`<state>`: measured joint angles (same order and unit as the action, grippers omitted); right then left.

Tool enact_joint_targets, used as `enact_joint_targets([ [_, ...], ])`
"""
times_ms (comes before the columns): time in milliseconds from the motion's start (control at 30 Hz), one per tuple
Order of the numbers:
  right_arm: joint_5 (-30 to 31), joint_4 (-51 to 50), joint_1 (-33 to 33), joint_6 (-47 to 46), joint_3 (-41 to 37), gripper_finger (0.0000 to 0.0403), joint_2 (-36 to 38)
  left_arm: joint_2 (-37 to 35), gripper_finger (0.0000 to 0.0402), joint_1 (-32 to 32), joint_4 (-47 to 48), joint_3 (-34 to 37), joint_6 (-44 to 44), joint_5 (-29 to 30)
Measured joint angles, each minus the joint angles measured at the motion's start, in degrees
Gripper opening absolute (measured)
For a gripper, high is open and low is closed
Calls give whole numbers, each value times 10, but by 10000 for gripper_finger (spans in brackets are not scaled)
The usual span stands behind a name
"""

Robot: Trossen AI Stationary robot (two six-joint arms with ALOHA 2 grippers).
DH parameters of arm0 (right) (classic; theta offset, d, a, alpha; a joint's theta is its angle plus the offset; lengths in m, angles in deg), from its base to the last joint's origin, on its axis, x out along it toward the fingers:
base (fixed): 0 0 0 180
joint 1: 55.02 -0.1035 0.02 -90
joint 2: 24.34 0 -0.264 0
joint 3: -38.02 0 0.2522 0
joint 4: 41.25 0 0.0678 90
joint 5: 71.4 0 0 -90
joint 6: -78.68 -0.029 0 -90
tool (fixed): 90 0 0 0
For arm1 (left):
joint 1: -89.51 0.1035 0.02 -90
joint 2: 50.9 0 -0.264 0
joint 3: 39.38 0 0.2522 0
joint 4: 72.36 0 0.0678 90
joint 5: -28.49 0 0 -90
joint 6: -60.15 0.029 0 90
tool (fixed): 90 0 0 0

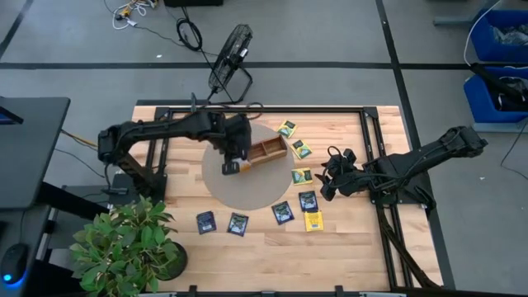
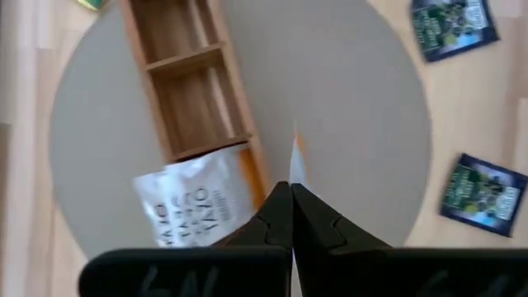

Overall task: Pick & Place Tea
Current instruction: Put the white tea bag into the left section of the wooden organizer

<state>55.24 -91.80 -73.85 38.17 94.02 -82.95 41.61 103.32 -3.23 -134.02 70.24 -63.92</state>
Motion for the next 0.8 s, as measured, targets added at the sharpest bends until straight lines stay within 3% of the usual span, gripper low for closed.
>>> enact_joint_targets([
  [433, 0, -1, 0, -8, 0, 224, 0, 1, 1, 85, -3, 0, 87, 16],
  [800, 0, -2, 0, -11, 0, 224, 0, 27, 1, 72, 13, 1, 107, -16],
])
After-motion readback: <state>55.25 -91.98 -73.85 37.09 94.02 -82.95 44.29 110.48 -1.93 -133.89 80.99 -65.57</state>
